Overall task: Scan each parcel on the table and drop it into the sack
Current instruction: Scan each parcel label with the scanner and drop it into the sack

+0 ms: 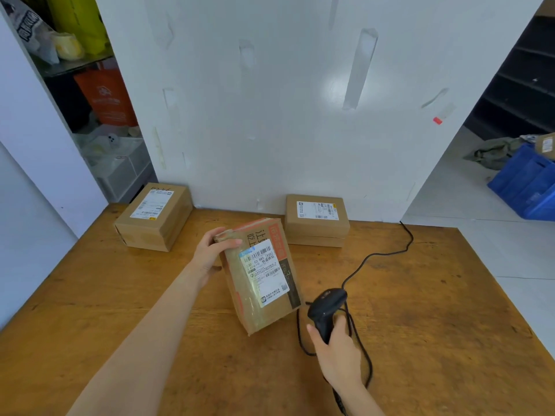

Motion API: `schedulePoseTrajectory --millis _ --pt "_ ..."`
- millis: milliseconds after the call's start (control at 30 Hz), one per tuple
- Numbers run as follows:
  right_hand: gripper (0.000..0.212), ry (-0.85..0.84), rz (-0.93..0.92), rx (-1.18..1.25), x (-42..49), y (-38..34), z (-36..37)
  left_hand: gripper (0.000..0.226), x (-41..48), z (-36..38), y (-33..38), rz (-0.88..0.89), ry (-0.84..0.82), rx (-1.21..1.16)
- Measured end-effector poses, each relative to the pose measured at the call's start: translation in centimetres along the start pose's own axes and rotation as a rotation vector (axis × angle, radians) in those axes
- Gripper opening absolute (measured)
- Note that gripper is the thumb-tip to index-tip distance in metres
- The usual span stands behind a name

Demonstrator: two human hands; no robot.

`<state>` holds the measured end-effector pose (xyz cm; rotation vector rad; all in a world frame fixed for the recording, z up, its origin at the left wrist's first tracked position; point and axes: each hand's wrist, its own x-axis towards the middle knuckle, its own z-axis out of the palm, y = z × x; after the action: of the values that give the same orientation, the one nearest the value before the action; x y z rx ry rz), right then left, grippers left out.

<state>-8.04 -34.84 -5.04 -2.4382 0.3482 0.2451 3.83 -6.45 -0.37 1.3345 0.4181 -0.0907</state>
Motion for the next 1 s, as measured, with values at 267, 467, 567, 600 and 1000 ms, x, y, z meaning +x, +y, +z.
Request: schedulePoseTrajectory --millis 267,467,567,600,1000 --pt "0.057 -0.076 -0.032 -0.521 1.3 3.3 2.6 0.077 -2.6 -1.0 -0.2 -0.015 0.109 -0.023" --pt "0.079 0.194 -0.176 -0.362 0.5 1.2 1.8 0.091 -4.7 -1.9 -0.4 -0.038 0.175 -0.048" --pt "0.064 -0.022 -0.379 0.054 1.3 -1.2 1.3 0.095 -5.6 -2.4 -0.6 -0.043 0.247 -0.098" --pt "0.064 -0.137 -0.437 0.167 1.5 -2.4 1.4 0.095 -6.0 -2.5 -0.8 -0.045 0.277 -0.119" --pt "0.058 -0.556 -0.542 0.531 -4.2 -12.6 7.9 0.082 -13.6 -10.9 -2.9 -0.077 0.742 -0.419"
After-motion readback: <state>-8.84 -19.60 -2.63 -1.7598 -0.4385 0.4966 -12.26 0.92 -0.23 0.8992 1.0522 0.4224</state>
